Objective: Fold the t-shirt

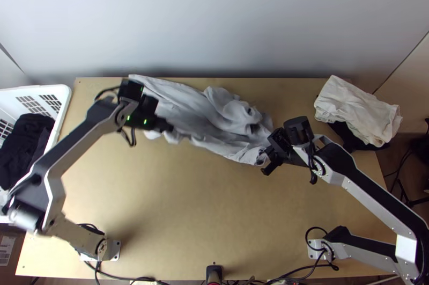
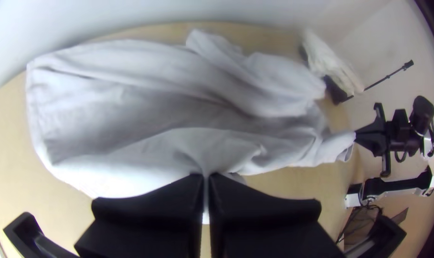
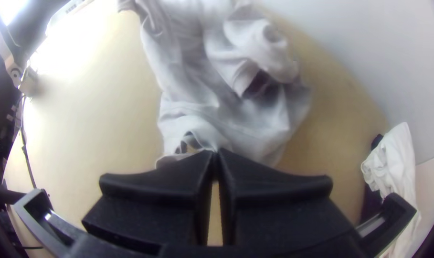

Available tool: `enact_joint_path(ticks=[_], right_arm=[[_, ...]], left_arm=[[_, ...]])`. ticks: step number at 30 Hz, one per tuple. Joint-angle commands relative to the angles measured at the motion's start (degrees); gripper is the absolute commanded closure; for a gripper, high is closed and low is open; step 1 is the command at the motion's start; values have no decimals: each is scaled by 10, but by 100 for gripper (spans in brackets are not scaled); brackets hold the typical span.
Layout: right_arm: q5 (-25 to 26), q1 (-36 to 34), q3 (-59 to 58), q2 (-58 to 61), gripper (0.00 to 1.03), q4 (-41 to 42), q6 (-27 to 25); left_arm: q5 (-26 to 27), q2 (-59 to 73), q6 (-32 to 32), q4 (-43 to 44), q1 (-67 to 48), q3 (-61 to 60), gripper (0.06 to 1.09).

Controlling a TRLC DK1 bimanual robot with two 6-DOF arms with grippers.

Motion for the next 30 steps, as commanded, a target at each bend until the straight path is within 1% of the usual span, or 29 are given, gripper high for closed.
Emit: enact_joint_path(ticks=[1,8,9,10,11,12,13,14,15,19,22,28,30], right_arm=[[1,-15,-3,-10,100,-19,-2],[1,-27,-10,-15,100,-41,-3],[0,-29,-12,-16,100,-45,-4],[1,-32,-13,-17,100,-47,-5],[1,-33,-15,-19,100,-48,-5],[1,-35,-17,-20,100,-49,-5],[1,-37,-21,-22,100,-49,-6],[1,-38,-24,-22,100,-49,-6],[1,-39,-26,-22,100,-49,-6],[0,-39,-38,-22,100,-49,-5],[-1,-40,-40,-21,100,-47,-6],[-2,-40,-46,-21,100,-41,-6],[-3,-40,-46,-22,100,-40,-6]], left_arm=[[0,148,3,-19,0,194,105],[-10,350,1,-95,-11,441,105],[-10,370,-2,-102,-12,465,101],[-10,385,-3,-102,-14,480,92],[-10,394,-4,-101,-15,485,80],[-10,401,-4,-99,-17,487,67],[-15,408,-4,-98,-19,488,39],[-26,412,-4,-98,-22,487,15],[-31,414,-4,-98,-24,488,9],[-31,410,-6,-97,-22,488,10],[-31,388,-7,-114,-20,488,10],[-30,328,-9,-199,-14,482,10],[-28,302,-3,-234,-11,460,11]])
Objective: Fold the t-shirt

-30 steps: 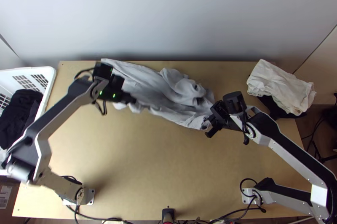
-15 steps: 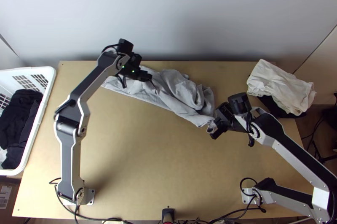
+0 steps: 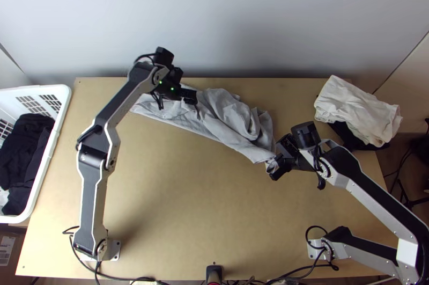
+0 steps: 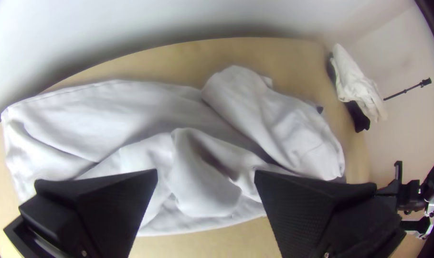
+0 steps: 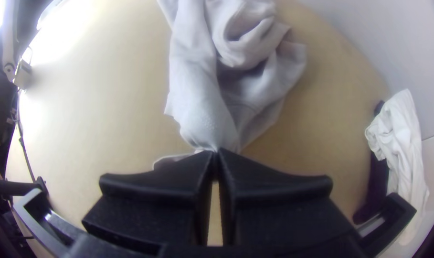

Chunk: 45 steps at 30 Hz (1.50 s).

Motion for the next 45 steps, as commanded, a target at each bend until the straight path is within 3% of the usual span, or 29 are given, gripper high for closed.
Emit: enact_joint_path(ticks=[1,4,9,11,19,23,32,36,39,41,45], right_arm=[[-2,-1,-7,-1,100,5,1],[-4,-1,-8,-1,100,7,1],[-6,4,-9,-1,100,14,2],[-6,3,-9,-1,100,14,3],[-6,-1,-10,-3,100,14,6],[-6,-2,-8,-3,100,15,8],[-5,-7,-4,-1,100,14,7],[-6,-7,-1,2,100,14,7],[-5,-9,-1,1,100,14,6],[-5,-9,0,0,100,14,6],[-6,-10,1,-2,100,14,7]], left_arm=[[2,-66,9,-91,7,-35,11],[-1,-103,40,-80,15,-106,11],[-44,-145,91,25,28,-206,11],[-74,-145,115,66,33,-230,11],[-106,-139,165,150,32,-284,11],[-109,-127,177,162,28,-284,19],[-108,-99,178,160,20,-284,26],[-94,-86,167,161,21,-278,68],[-94,-81,152,163,23,-280,83],[-94,-82,148,165,26,-279,102],[-94,-95,141,162,29,-281,105]])
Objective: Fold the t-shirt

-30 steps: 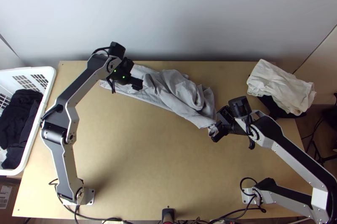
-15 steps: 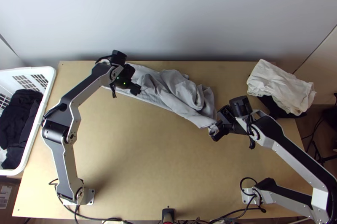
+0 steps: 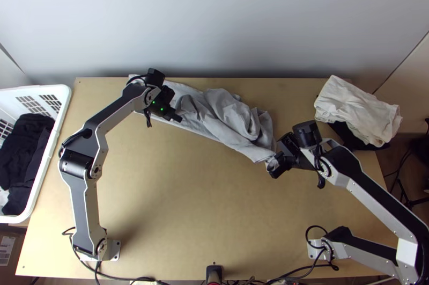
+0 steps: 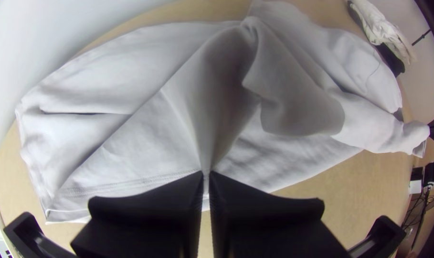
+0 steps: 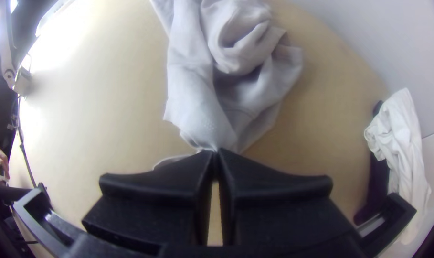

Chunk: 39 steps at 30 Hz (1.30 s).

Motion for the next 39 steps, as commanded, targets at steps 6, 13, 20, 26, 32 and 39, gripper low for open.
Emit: enact_joint_path(ticks=[6,13,20,26,32,39], right_arm=[[0,-7,7,-11,100,-5,1],[0,-19,40,-20,100,-11,2],[1,-29,70,-48,100,-10,-6],[-2,2,73,-108,100,-52,-12],[-14,43,64,-172,100,-137,-14],[-22,81,27,-240,100,-201,1]], left_arm=[[4,-98,-28,-12,2,-35,105],[4,-248,-18,-31,29,-119,105],[22,-372,7,-90,101,-160,105],[34,-486,59,-160,141,-207,105],[78,-580,138,-239,207,-271,105],[99,-684,190,-288,247,-368,105]])
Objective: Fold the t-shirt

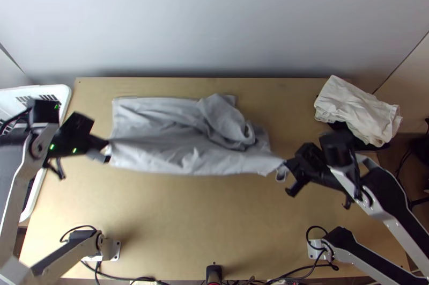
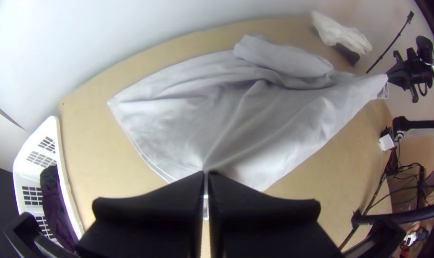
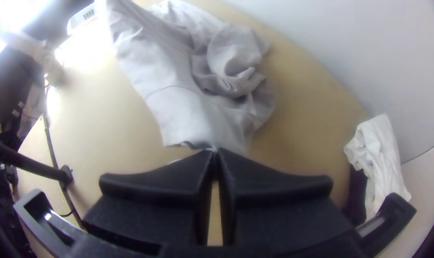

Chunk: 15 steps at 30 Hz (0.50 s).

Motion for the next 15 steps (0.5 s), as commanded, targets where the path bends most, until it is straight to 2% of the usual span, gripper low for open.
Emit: enact_joint_path(ticks=[1,7,15], right_arm=[[-9,40,-28,-68,100,-65,15],[-21,63,-52,-97,100,-88,32],[-23,64,-65,-96,100,-74,35]], left_arm=[[18,-109,49,-50,38,-98,105],[18,-153,59,-43,30,-201,105],[17,-169,48,72,26,-349,105]])
